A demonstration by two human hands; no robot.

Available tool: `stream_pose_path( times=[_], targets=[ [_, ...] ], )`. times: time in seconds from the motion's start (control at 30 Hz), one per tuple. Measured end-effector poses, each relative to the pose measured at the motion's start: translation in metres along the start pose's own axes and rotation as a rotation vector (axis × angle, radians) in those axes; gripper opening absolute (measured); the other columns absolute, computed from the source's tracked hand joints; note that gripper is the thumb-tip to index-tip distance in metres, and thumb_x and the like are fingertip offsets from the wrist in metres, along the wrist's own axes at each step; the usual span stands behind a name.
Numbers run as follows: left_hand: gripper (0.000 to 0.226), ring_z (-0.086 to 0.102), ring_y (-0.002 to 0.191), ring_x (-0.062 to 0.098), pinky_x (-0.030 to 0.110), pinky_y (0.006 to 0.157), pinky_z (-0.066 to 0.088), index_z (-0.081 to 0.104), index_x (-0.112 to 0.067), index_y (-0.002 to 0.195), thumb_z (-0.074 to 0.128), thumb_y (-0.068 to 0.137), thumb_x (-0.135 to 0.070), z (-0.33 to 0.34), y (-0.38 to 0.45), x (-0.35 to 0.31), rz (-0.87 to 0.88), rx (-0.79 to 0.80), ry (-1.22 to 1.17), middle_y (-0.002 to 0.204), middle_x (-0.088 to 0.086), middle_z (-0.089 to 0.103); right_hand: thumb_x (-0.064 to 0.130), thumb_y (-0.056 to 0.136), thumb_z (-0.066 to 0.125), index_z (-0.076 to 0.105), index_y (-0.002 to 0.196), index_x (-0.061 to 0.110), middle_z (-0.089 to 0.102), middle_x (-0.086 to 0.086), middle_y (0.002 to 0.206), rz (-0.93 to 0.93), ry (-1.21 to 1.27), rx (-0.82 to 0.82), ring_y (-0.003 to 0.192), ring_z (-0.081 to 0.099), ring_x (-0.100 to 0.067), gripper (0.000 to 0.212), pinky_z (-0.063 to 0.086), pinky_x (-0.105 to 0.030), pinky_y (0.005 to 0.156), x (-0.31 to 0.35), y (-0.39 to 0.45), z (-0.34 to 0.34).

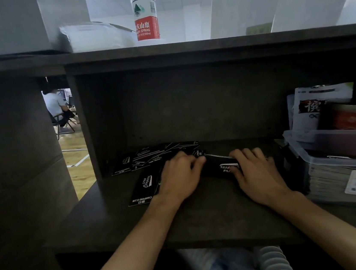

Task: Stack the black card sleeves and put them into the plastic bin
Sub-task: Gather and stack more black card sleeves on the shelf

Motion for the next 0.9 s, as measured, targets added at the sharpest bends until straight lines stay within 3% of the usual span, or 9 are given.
stream_pose_path(
  times=[0.1, 0.2, 0.37, 0.47, 0.57, 0.63, 0.67, 0.8, 0.9],
  targets=[
    [0.023, 0.060, 0.098, 0.024, 0.044, 0.091, 0.047, 0.065, -0.017, 0.103, 0.051, 0.098, -0.034, -0.035, -0.004, 0.046, -0.301, -0.190, 0.228, 0.107, 0.009, 0.062, 0.041, 0.099, 0.046, 0.040, 0.126, 0.034, 0.053, 0.005, 0.122, -0.003, 0.042, -0.001, 0.110, 0.044, -0.016, 0.028, 0.045, -0.043, 0.090, 0.000, -0.001, -0.002],
    [0.034, 0.049, 0.122, 0.035, 0.047, 0.103, 0.035, 0.058, -0.012, 0.120, 0.055, 0.093, -0.032, -0.035, -0.014, 0.087, -0.625, 0.000, 0.360, 0.128, 0.017, 0.056, 0.040, 0.099, 0.046, 0.041, 0.124, 0.033, 0.054, 0.005, 0.120, 0.003, 0.050, -0.011, 0.108, 0.045, -0.016, 0.027, 0.046, -0.042, 0.089, 0.000, -0.002, -0.004],
    [0.044, 0.044, 0.128, 0.037, 0.047, 0.106, 0.034, 0.056, -0.011, 0.124, 0.068, 0.087, -0.033, -0.031, -0.014, 0.106, -0.776, 0.080, 0.156, 0.135, 0.019, 0.050, 0.040, 0.099, 0.046, 0.042, 0.124, 0.032, 0.054, 0.004, 0.120, 0.006, 0.050, -0.012, 0.108, 0.045, -0.016, 0.027, 0.046, -0.041, 0.088, 0.001, -0.002, -0.006],
    [0.026, 0.058, 0.111, 0.034, 0.043, 0.096, 0.047, 0.065, -0.007, 0.110, 0.067, 0.088, -0.021, -0.044, -0.007, 0.101, -0.657, -0.150, -0.028, 0.117, 0.017, 0.062, 0.039, 0.099, 0.047, 0.043, 0.124, 0.030, 0.055, 0.003, 0.119, 0.010, 0.057, -0.011, 0.107, 0.046, -0.016, 0.027, 0.047, -0.041, 0.088, 0.002, -0.002, -0.008],
    [0.011, 0.066, 0.095, 0.025, 0.039, 0.079, 0.054, 0.063, -0.016, 0.105, 0.058, 0.095, -0.018, -0.044, -0.008, 0.095, -0.644, -0.352, -0.737, 0.100, 0.009, 0.068, 0.039, 0.099, 0.046, 0.043, 0.124, 0.030, 0.055, 0.004, 0.118, 0.013, 0.054, -0.007, 0.107, 0.046, -0.016, 0.026, 0.046, -0.041, 0.088, 0.002, -0.003, -0.008],
    [0.013, 0.066, 0.089, 0.020, 0.032, 0.069, 0.052, 0.061, -0.018, 0.105, 0.054, 0.095, -0.013, -0.027, -0.003, 0.083, -0.686, -0.344, -1.201, 0.100, 0.008, 0.067, 0.039, 0.099, 0.046, 0.043, 0.125, 0.030, 0.055, 0.004, 0.119, 0.016, 0.053, -0.004, 0.108, 0.046, -0.016, 0.027, 0.046, -0.041, 0.089, 0.002, -0.003, -0.008],
    [0.016, 0.066, 0.088, 0.017, 0.028, 0.067, 0.051, 0.059, -0.018, 0.106, 0.056, 0.093, -0.010, -0.022, 0.000, 0.075, -0.660, -0.326, -1.275, 0.102, 0.008, 0.067, 0.039, 0.099, 0.046, 0.043, 0.126, 0.030, 0.054, 0.003, 0.120, 0.021, 0.056, -0.001, 0.109, 0.045, -0.016, 0.028, 0.046, -0.041, 0.090, 0.002, -0.003, -0.008],
    [0.033, 0.070, 0.086, 0.008, 0.019, 0.064, 0.054, 0.048, -0.025, 0.106, 0.063, 0.089, -0.001, -0.009, 0.006, 0.043, -0.417, -0.188, -1.042, 0.106, 0.002, 0.068, 0.037, 0.100, 0.044, 0.044, 0.127, 0.028, 0.055, 0.002, 0.121, 0.036, 0.081, 0.003, 0.109, 0.046, -0.016, 0.028, 0.046, -0.041, 0.091, 0.000, -0.003, -0.008],
    [0.035, 0.069, 0.086, 0.002, 0.017, 0.066, 0.055, 0.045, -0.022, 0.110, 0.063, 0.090, 0.000, -0.005, 0.005, 0.033, -0.278, -0.224, -0.865, 0.102, 0.000, 0.068, 0.039, 0.101, 0.037, 0.047, 0.125, 0.028, 0.057, 0.001, 0.119, 0.050, 0.109, -0.008, 0.107, 0.047, -0.016, 0.028, 0.047, -0.042, 0.090, -0.002, -0.002, -0.008]
  ],
)
Point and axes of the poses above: each hand's wrist, its own y-axis towards the middle knuckle, its own z-axis out of the palm, x = y × z, the point moved 8 cm from there along y, towards the middle knuckle
